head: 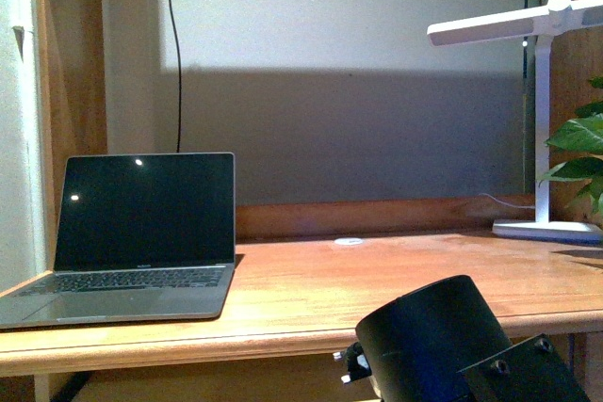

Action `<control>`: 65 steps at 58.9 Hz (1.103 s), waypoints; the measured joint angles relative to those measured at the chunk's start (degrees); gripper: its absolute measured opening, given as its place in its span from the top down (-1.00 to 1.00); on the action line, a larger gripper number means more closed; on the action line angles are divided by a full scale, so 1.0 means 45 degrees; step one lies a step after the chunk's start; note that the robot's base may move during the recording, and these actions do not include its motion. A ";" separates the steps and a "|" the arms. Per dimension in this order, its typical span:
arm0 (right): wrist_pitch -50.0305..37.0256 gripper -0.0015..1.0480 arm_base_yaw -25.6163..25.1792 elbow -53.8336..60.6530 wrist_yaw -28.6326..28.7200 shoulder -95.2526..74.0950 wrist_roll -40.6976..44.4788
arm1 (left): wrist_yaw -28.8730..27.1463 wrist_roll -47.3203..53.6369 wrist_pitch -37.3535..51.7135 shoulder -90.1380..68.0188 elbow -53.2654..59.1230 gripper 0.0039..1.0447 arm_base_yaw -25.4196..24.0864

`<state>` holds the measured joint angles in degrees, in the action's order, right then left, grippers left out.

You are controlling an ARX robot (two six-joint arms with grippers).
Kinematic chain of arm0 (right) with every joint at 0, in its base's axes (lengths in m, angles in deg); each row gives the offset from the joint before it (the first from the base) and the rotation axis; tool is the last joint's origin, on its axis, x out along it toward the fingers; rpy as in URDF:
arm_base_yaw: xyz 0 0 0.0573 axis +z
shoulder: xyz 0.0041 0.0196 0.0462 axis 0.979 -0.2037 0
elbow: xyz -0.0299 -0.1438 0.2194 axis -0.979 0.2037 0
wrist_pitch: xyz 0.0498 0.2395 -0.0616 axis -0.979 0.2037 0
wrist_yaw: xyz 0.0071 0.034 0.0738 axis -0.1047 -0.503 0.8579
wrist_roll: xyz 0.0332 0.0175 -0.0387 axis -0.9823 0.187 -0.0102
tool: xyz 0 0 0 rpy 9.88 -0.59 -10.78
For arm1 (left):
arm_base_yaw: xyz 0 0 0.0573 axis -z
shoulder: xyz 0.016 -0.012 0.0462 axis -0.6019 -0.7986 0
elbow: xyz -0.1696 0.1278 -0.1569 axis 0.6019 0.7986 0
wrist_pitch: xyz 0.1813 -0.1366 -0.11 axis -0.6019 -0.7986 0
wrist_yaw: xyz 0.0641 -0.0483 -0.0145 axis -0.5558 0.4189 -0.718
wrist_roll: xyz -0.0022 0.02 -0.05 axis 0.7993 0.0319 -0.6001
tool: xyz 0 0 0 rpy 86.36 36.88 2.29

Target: Place mouse

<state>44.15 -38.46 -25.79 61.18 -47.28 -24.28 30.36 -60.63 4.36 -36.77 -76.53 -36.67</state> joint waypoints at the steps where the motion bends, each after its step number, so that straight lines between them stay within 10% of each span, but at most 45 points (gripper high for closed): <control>1: 0.0019 -0.86 -0.0019 -0.0010 0.0010 -0.0015 -0.0005 | 0.0000 0.0000 0.0000 0.0000 0.0000 -0.86 0.0000; 22: 0.0355 -0.11 -0.0262 -0.0408 0.0500 -0.0335 -0.0500 | 0.0000 0.0000 0.0000 0.0000 0.0000 -0.86 0.0000; 65: 0.2856 -0.07 -0.0835 -0.4240 0.0709 0.1005 -0.0986 | 0.0000 0.0005 0.0000 0.0000 0.0000 -0.86 0.0000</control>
<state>57.00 -42.22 -44.87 64.37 -42.75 -28.71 30.36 -60.61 4.36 -36.77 -76.53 -36.67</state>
